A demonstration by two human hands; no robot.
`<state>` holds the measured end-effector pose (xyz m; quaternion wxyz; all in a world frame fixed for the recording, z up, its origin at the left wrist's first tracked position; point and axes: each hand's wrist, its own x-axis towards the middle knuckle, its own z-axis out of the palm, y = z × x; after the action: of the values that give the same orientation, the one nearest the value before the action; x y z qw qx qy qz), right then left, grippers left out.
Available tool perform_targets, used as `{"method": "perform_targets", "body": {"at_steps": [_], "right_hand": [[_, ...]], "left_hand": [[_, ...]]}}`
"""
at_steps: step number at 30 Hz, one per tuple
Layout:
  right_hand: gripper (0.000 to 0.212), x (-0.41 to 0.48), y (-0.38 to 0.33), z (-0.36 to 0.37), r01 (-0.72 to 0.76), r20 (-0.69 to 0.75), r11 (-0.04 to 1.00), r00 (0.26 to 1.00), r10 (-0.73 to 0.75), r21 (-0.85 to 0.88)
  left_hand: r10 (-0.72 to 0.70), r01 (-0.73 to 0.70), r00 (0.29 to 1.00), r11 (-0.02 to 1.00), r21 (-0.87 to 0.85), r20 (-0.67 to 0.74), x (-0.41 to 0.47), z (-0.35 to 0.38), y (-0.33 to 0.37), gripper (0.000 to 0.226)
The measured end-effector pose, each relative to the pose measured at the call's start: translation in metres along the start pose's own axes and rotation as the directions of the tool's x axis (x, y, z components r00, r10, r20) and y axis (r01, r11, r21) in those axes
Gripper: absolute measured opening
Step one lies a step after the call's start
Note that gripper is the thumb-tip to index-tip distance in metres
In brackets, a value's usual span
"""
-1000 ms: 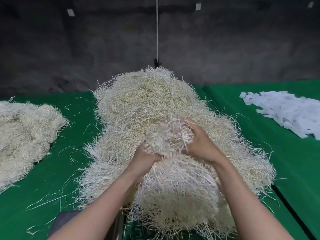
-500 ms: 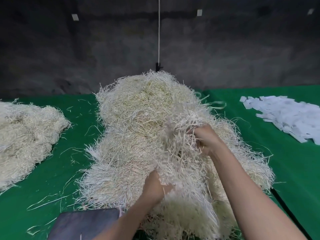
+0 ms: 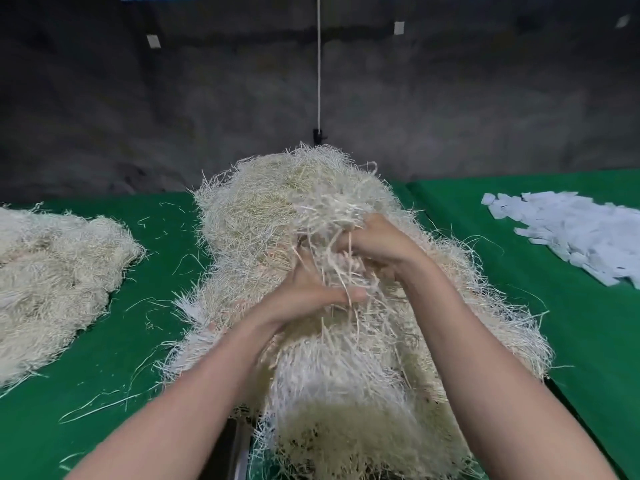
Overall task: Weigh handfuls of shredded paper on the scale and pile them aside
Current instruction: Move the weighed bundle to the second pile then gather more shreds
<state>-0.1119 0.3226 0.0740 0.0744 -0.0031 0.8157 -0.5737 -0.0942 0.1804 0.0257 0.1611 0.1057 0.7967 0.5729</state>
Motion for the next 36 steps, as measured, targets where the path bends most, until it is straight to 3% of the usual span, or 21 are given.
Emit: {"method": "perform_targets", "body": {"at_steps": [2, 4, 6, 8, 9, 11, 12, 14, 16, 18, 20, 23, 27, 30, 32, 34, 36], "right_hand": [[0.025, -0.004, -0.011, 0.01, -0.01, 0.112, 0.981, 0.994, -0.012, 0.193], [0.04, -0.008, -0.009, 0.007, -0.03, 0.149, 0.939, 0.989, -0.022, 0.342], [0.049, -0.008, 0.01, -0.006, 0.06, -0.051, 0.94, 0.998, -0.045, 0.337], [0.057, -0.013, 0.04, -0.019, 0.128, -0.258, 0.971, 0.963, -0.073, 0.204], [0.073, -0.017, 0.055, -0.019, 0.107, -0.203, 0.985, 0.976, -0.078, 0.134], [0.112, -0.027, 0.083, 0.003, -0.004, 0.115, 0.996, 0.993, 0.014, -0.087], [0.115, -0.029, 0.095, 0.02, -0.051, 0.205, 0.982, 0.975, 0.089, -0.182], [0.081, -0.024, 0.118, 0.045, -0.117, 0.122, 0.965, 0.981, 0.149, -0.236], [0.049, -0.019, 0.137, 0.041, -0.142, -0.115, 0.897, 0.988, 0.102, -0.419], [0.043, -0.019, 0.154, 0.013, -0.26, -0.298, 0.732, 0.951, 0.082, -0.63], [0.042, -0.022, 0.16, -0.014, -0.342, -0.387, 0.65, 0.919, 0.078, -0.679], [0.057, -0.023, 0.15, -0.019, -0.195, -0.322, 0.828, 0.946, 0.018, -0.525], [0.086, -0.02, 0.11, 0.009, 0.025, -0.095, 0.994, 0.995, -0.035, -0.104], [0.056, -0.018, 0.087, 0.019, 0.126, -0.105, 0.963, 0.989, -0.104, 0.239], [0.042, -0.017, 0.07, 0.017, 0.196, -0.235, 0.959, 0.961, -0.146, 0.206], [0.036, -0.014, 0.056, 0.009, 0.19, -0.33, 0.975, 0.933, -0.143, 0.116], [0.033, -0.011, 0.044, -0.005, 0.178, -0.43, 0.967, 0.899, -0.083, 0.185]], "left_hand": [[-0.056, 0.035, 0.993, 0.981, -0.189, -0.108, 0.007, 0.017, -0.003, 0.069], [-0.148, 0.05, 0.948, 0.944, -0.327, -0.283, 0.011, 0.017, -0.007, 0.065], [-0.181, -0.001, 0.917, 0.89, -0.457, -0.355, 0.017, 0.006, -0.008, 0.071], [-0.175, -0.054, 0.906, 0.856, -0.514, -0.386, 0.018, -0.007, -0.006, 0.049], [-0.173, -0.071, 0.905, 0.839, -0.539, -0.39, 0.019, -0.011, -0.004, 0.035], [-0.165, -0.114, 0.902, 0.8, -0.59, -0.398, 0.021, -0.015, 0.004, 0.016], [-0.166, -0.13, 0.907, 0.765, -0.631, -0.387, 0.021, -0.013, 0.009, 0.016], [-0.17, -0.148, 0.926, 0.659, -0.738, -0.337, 0.021, -0.011, 0.02, 0.018], [-0.147, -0.149, 0.948, 0.577, -0.803, -0.281, 0.021, -0.015, 0.027, 0.021], [-0.145, -0.161, 0.947, 0.559, -0.814, -0.286, 0.017, -0.028, 0.032, 0.013], [-0.15, -0.183, 0.93, 0.603, -0.777, -0.335, 0.017, -0.04, 0.031, 0.014], [-0.189, -0.091, 0.92, 0.749, -0.656, -0.344, 0.019, -0.039, 0.02, 0.012], [-0.176, -0.058, 0.935, 0.78, -0.623, -0.308, 0.017, -0.014, 0.012, 0.019], [-0.126, -0.009, 0.976, 0.788, -0.616, -0.176, 0.018, -0.009, 0.01, 0.014], [-0.08, 0.019, 0.993, 0.839, -0.544, -0.088, 0.022, -0.01, 0.005, 0.018], [-0.093, 0.045, 0.993, 0.876, -0.48, -0.076, 0.021, -0.013, -0.002, 0.006], [-0.087, 0.052, 0.995, 0.89, -0.453, -0.057, 0.024, -0.02, -0.014, 0.071]]}}
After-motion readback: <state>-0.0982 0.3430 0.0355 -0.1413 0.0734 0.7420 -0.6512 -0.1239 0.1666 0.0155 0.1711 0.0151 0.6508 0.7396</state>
